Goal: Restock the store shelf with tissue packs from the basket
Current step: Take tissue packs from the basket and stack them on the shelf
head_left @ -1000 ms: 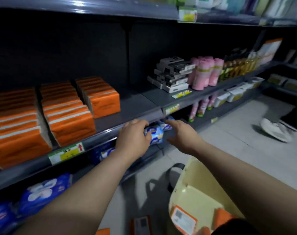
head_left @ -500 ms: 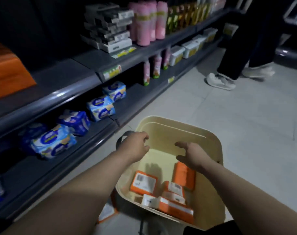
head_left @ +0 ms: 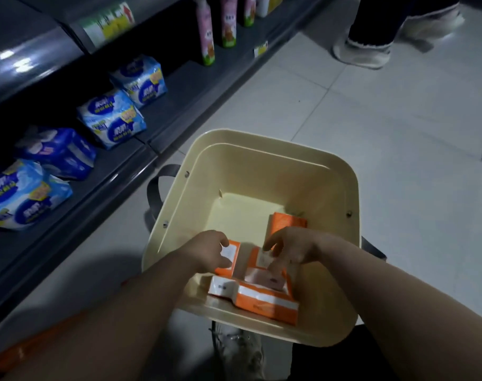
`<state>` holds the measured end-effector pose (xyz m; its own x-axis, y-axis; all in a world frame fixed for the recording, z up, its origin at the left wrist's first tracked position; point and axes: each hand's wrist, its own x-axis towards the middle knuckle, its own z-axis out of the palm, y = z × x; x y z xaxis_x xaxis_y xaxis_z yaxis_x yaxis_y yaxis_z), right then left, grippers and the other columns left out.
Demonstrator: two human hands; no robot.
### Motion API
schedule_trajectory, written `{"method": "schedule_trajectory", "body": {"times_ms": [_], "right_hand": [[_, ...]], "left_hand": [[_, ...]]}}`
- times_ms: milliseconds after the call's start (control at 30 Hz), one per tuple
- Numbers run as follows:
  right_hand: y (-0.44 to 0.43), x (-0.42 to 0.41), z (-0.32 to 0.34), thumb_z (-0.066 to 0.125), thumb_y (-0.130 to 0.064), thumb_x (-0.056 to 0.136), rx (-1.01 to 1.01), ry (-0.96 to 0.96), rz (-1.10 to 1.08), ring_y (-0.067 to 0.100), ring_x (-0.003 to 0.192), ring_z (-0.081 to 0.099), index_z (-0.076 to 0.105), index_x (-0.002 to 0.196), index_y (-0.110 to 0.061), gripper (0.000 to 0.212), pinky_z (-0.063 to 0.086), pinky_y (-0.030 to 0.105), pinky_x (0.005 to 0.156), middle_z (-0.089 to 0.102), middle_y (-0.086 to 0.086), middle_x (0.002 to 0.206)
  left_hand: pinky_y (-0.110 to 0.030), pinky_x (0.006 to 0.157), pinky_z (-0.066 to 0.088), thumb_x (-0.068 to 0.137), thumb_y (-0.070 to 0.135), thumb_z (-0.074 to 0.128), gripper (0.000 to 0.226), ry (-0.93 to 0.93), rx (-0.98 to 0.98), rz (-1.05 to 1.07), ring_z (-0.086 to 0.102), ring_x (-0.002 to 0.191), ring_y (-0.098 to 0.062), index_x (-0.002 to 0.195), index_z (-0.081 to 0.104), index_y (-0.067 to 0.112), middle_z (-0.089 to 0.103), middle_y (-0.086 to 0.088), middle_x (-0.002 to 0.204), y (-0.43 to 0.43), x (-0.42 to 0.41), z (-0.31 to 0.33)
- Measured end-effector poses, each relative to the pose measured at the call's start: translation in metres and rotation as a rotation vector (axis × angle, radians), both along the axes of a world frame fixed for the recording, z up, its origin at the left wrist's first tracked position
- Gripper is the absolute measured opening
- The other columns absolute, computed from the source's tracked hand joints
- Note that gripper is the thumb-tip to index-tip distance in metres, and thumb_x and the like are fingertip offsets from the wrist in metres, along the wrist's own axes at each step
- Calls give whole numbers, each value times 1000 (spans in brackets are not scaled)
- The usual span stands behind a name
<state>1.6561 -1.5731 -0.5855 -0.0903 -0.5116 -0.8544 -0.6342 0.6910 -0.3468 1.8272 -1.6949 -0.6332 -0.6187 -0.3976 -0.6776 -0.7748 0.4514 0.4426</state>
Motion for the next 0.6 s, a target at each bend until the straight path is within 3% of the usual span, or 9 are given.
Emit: {"method": "schedule_trajectory", "body": {"times_ms": [167,333,467,533,600], "right_hand": [[9,32,-9,84,-41,65,96,-97,156,20,123,48,50,134,-27,78,41,37,105,52,-5,133],[17,35,-16,80,-20,73,-76,-64,40,16,104,55,53,127,-20,60,46,26,90,58,-2,114],[18,28,-11,58,-10,86,-205,-10,-73,18,102,56,50,128,-21,45,45,24,83,60,6,124],[19,30,-9,63,-15,85,-131,-50,-68,19,110,55,46,134,-21,53,45,27,89,55,4,128],[18,33,-8,70,-18,80,-91,39,80,22,113,55,48,131,-17,55,45,29,89,57,5,126]], "left_hand": [[-28,93,47,79,24,75,53,73,-10,86,59,108,-18,127,55,15,59,-6,125,-9,13,6],[-24,85,46,80,24,74,49,144,16,151,57,97,-14,125,57,16,60,-5,121,-8,20,8],[-22,84,44,83,27,71,47,162,8,150,58,101,-13,126,56,17,59,-3,123,-5,25,8],[-22,85,44,83,27,71,46,159,-4,144,58,105,-14,126,56,17,59,-2,123,-4,26,8],[-23,86,45,82,27,72,48,151,-8,133,58,105,-15,126,56,17,59,-3,124,-4,26,8]]}}
